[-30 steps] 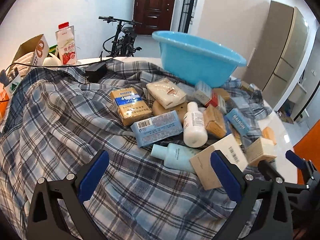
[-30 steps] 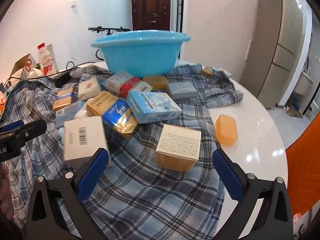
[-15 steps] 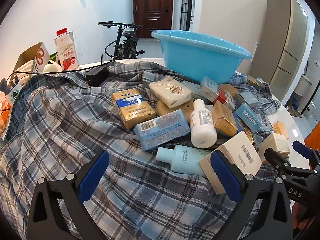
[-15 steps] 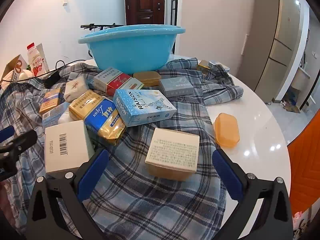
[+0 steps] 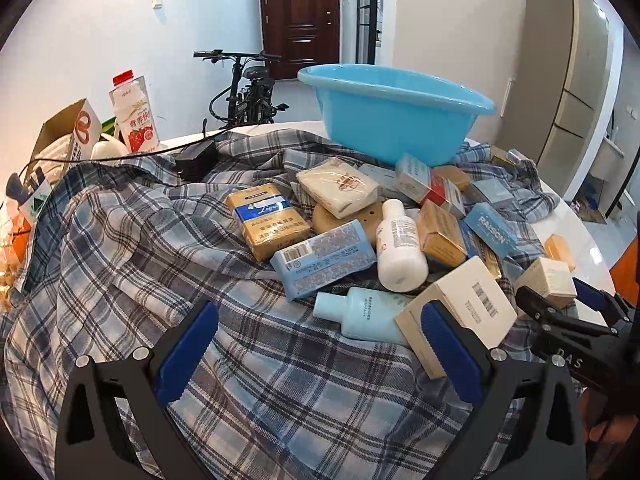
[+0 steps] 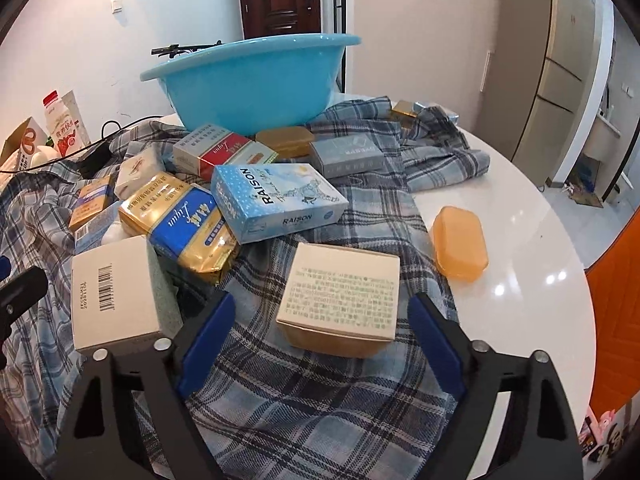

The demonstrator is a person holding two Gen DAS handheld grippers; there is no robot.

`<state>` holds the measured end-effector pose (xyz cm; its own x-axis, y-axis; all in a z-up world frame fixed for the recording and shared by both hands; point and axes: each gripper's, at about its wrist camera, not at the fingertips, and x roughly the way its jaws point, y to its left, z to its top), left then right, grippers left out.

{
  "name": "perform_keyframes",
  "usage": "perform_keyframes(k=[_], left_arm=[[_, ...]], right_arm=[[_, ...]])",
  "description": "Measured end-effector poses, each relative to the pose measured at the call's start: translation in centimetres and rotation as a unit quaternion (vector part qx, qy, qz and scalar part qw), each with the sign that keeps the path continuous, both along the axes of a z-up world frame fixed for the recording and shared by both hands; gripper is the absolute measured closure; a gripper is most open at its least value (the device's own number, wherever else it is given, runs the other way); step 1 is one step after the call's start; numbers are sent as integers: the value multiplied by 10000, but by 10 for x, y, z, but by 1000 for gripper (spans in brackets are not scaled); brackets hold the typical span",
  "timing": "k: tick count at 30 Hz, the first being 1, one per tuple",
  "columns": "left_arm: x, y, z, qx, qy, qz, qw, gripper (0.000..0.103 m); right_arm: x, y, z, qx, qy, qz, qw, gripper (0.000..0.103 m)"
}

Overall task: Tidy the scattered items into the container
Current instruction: 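Move the left tool toward the cream box while the right tool approaches the beige soap box, then close the right gripper on the beige soap box while the left gripper grasps the cream box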

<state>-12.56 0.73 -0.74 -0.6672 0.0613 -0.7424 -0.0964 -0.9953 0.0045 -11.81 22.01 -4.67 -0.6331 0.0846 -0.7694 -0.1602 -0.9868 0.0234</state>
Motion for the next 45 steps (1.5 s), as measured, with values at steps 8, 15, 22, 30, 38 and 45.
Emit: perform_keyframes(k=[8, 15, 22, 30, 38, 45], left_arm=[[3, 12, 0, -55, -23, -110, 9999, 0], [6, 26, 1, -75, -48, -270, 9996, 0], [6, 46, -1, 2, -171, -406, 9990, 0], [4, 78, -9, -65, -318, -646, 9974, 0], [-7, 92, -27, -239, -363, -556, 9975, 0], [-19, 91, -43, -171, -557, -493, 9971, 0]], right_arm=[[7, 4, 5, -147, 37, 71, 9999, 50], [13, 10, 9, -78, 122, -25, 9999, 50], [20, 18, 10, -113, 130, -23, 9998, 49], [26, 31, 10, -235, 204, -32, 9995, 49], [30, 41, 12, -329, 256, -93, 9991, 49], [29, 41, 13, -300, 254, -80, 9992, 49]])
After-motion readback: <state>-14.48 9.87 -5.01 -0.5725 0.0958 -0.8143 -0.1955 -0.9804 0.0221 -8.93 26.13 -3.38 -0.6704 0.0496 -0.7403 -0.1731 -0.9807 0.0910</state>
